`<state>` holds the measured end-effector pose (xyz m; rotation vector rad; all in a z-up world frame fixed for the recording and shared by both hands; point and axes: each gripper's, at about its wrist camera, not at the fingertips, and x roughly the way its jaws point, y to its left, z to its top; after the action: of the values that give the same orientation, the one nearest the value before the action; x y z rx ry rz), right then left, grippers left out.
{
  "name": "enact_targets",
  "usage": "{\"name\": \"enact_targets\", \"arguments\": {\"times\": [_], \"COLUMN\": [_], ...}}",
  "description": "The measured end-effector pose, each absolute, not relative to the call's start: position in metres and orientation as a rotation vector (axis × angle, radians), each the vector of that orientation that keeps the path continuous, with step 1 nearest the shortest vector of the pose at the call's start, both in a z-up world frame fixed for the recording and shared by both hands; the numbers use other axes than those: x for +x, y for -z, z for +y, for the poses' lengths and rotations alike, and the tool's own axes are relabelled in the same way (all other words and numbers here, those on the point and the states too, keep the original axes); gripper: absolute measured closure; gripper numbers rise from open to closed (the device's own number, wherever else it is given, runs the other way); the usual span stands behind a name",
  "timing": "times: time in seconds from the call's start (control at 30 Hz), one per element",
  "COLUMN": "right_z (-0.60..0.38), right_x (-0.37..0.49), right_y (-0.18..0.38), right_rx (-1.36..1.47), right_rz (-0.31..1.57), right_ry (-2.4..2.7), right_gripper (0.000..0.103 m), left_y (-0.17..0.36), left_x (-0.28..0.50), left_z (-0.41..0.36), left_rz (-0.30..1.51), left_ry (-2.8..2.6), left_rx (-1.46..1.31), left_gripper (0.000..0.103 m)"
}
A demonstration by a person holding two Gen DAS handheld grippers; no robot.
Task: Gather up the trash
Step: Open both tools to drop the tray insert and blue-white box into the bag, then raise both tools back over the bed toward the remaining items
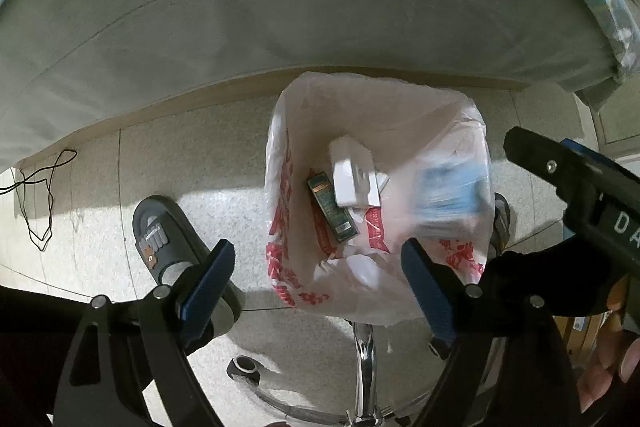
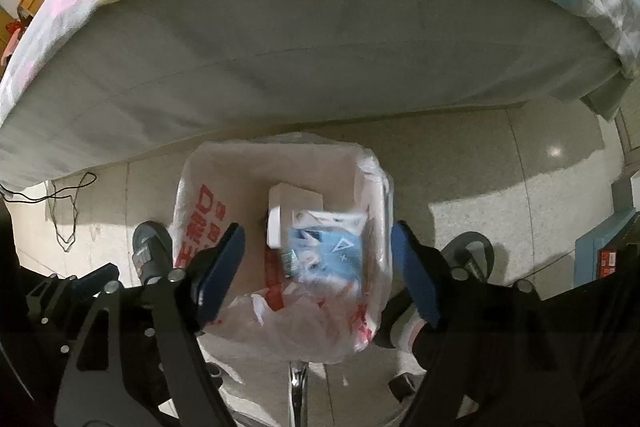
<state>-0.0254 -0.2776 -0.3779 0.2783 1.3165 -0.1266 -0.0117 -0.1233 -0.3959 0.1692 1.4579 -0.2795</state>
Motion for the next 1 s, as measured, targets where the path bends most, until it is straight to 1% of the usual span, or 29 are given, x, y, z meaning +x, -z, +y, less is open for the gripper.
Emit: {"name": "enact_targets", "arguments": {"times": [0.3, 0.4, 0.8, 0.87, 1.0], "right_z": [-0.281, -0.282, -0.285, -0.286, -0.287], "right_x": [-0.029, -0.031, -0.037, -0.040, -0.046], "right_y": [0.375, 0.376, 0.369, 0.364, 0.351], "right_rx": [0.296, 0.304, 0.343, 0.357, 0.390], "right_rz": [1.311, 1.311, 1.298, 1.285, 1.250], "right_ry": [0.141, 0.152, 0.138, 0.127, 0.105], "right_gripper": [0.027, 0.024, 0.020, 0.015, 0.014], "left_y": [0.393, 0.392, 0.381, 0.376, 0.365], "left_x": [-0.013, -0.013, -0.012, -0.013, -0.017], "left_z": [-0.120, -0.118, -0.108, -0.105, -0.101], "left_rz": [1.451, 1.444, 1.415, 1.401, 1.368], "left_ry": [0.273, 0.268, 0.228, 0.226, 0.213], "left_rx": [0.166, 0.161, 0.142, 0.137, 0.127], "left_gripper": [0.020, 0.020, 0.020, 0.020, 0.020]}}
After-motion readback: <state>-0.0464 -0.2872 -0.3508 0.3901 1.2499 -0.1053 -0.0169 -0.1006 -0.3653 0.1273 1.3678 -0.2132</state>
